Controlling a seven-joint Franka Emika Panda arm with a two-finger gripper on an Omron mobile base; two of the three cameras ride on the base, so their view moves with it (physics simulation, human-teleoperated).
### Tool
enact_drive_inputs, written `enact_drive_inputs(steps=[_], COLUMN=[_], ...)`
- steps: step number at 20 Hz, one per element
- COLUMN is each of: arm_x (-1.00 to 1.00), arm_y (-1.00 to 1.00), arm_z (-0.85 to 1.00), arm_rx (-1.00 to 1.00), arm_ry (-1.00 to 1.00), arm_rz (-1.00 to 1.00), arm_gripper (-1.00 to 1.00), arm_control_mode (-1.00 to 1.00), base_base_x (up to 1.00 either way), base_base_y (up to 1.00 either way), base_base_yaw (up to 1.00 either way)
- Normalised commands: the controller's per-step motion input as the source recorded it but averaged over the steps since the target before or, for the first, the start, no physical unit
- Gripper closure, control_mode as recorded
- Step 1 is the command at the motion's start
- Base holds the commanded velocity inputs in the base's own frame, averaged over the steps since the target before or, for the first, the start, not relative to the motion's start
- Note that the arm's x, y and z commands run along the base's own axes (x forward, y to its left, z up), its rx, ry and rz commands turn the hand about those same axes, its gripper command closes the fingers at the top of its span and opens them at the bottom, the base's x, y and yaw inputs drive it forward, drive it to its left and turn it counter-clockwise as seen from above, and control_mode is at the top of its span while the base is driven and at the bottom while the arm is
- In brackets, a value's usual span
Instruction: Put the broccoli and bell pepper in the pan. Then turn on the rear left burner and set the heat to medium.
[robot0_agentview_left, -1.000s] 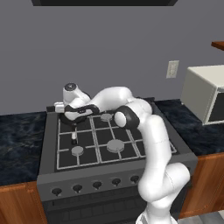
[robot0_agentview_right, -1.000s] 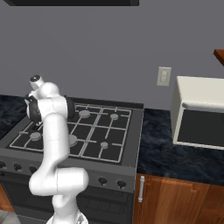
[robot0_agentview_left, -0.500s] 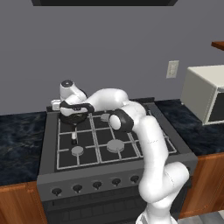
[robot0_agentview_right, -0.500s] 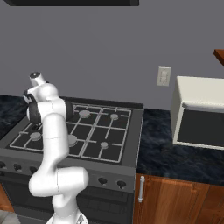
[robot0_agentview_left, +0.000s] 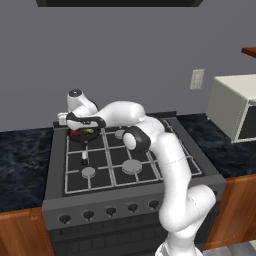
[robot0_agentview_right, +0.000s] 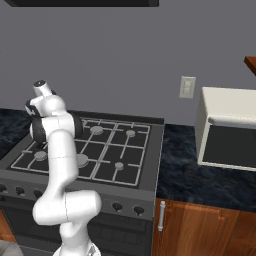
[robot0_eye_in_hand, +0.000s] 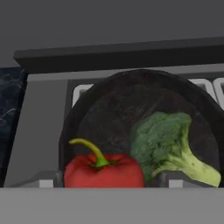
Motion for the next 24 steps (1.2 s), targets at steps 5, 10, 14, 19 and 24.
enact_drive_inputs(steps=[5, 10, 14, 19, 24], arm_x=[-0.26, -0.56, -0.72, -0.67, -0.55], arm_y=[0.00, 0.00, 0.00, 0.00, -0.02], arm_z=[0.00, 0.16, 0.14, 0.08, 0.16], arm_rx=[0.00, 0.00, 0.00, 0.01, 0.04], arm_ry=[0.00, -0.06, -0.15, -0.14, -0.12], arm_rz=[0.00, 0.00, 0.01, 0.00, 0.00], arm_gripper=[-1.00, -1.00, -1.00, -1.00, -1.00], arm_control_mode=[-1.00, -1.00, -1.00, -1.00, -1.00], base_base_x=[0.00, 0.00, 0.00, 0.00, 0.00], base_base_y=[0.00, 0.00, 0.00, 0.00, 0.00], base_base_yaw=[0.00, 0.00, 0.00, 0.00, 0.00])
